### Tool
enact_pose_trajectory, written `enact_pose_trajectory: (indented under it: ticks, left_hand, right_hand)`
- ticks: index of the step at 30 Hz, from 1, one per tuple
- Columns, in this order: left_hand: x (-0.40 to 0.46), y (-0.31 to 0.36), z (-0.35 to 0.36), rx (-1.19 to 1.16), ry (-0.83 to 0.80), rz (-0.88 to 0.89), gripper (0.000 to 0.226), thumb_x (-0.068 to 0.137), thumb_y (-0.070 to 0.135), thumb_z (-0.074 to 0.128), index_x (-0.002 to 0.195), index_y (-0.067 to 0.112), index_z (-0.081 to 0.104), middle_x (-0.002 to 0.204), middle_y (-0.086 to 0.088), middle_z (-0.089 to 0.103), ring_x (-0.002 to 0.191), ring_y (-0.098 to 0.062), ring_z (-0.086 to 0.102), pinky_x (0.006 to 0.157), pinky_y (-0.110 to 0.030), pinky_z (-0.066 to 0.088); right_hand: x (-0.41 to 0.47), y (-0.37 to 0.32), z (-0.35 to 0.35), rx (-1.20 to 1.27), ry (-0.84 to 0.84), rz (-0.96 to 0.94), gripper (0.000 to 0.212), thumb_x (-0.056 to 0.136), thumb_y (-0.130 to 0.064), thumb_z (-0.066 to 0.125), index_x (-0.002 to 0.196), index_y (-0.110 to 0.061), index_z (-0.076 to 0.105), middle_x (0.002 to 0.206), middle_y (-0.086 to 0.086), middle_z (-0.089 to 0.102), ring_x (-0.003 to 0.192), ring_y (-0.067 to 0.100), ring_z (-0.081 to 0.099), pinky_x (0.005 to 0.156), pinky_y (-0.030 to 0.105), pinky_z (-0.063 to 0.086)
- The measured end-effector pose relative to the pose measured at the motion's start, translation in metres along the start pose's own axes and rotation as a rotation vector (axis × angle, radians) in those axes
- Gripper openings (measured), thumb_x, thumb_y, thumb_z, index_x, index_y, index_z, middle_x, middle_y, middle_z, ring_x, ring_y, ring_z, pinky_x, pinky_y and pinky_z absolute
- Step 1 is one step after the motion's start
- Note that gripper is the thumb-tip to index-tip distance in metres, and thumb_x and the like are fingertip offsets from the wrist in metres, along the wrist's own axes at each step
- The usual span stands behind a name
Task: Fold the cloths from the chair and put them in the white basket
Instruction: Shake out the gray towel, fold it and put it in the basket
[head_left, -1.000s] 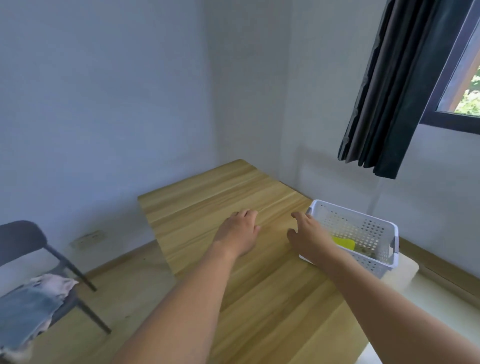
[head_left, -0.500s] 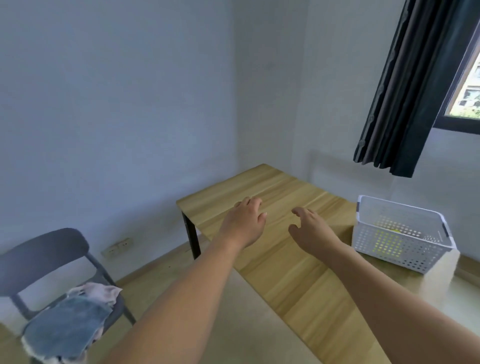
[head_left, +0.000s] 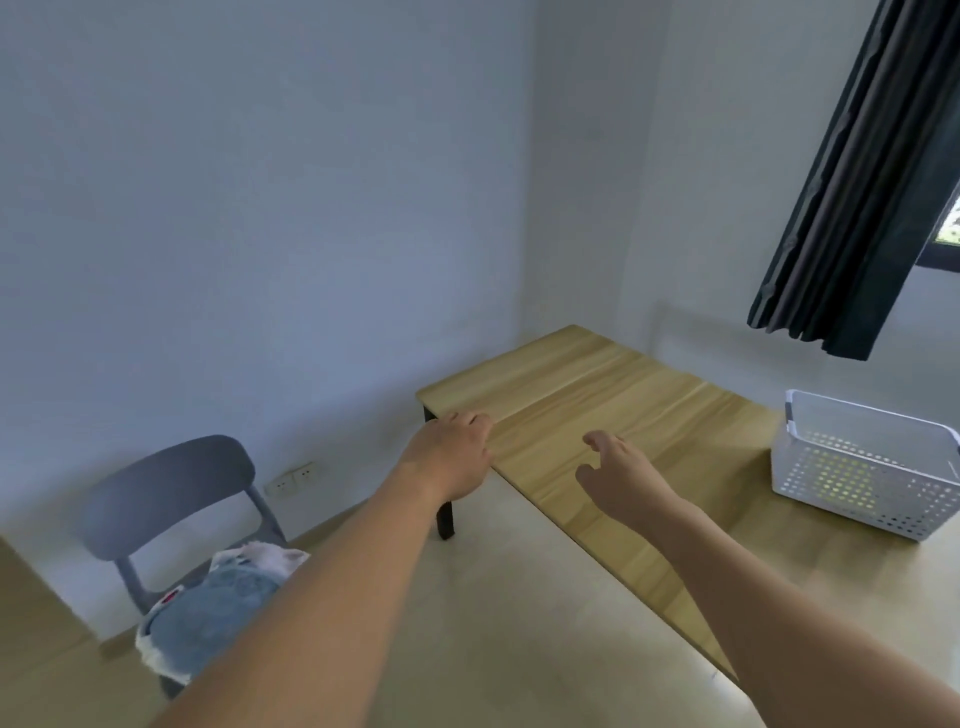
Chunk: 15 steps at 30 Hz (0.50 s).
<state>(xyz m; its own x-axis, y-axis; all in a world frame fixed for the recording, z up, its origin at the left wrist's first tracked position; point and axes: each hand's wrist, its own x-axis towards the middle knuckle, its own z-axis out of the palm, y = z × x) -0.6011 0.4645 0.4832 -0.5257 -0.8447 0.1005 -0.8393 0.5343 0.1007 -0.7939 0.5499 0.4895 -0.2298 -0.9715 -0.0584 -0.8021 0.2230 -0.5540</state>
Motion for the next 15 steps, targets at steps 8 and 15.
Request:
enact_pose_trajectory:
  ticks: [8, 15]
  left_hand:
    - [-0.043, -0.176, -0.021, -0.079, 0.006, -0.008, 0.042, 0.099, 0.027, 0.035, 0.139, 0.013, 0.04, 0.143, -0.005, 0.043, 0.127, -0.024, 0.042, 0.104, -0.038, 0.038]
    - [-0.068, -0.298, -0.022, -0.121, -0.065, -0.01, 0.042, 0.099, 0.025, 0.034, 0.138, 0.011, 0.041, 0.142, -0.006, 0.044, 0.124, -0.023, 0.045, 0.1, -0.036, 0.04]
  right_hand:
    - [0.009, -0.156, 0.102, 0.045, 0.048, -0.007, 0.053, 0.094, -0.021, 0.044, 0.145, -0.015, 0.032, 0.15, 0.003, 0.035, 0.131, 0.022, 0.04, 0.102, 0.03, 0.034]
    - [0.019, -0.244, 0.161, 0.022, 0.02, 0.06, 0.054, 0.094, -0.02, 0.043, 0.146, -0.012, 0.032, 0.149, 0.005, 0.036, 0.134, 0.022, 0.037, 0.104, 0.031, 0.033]
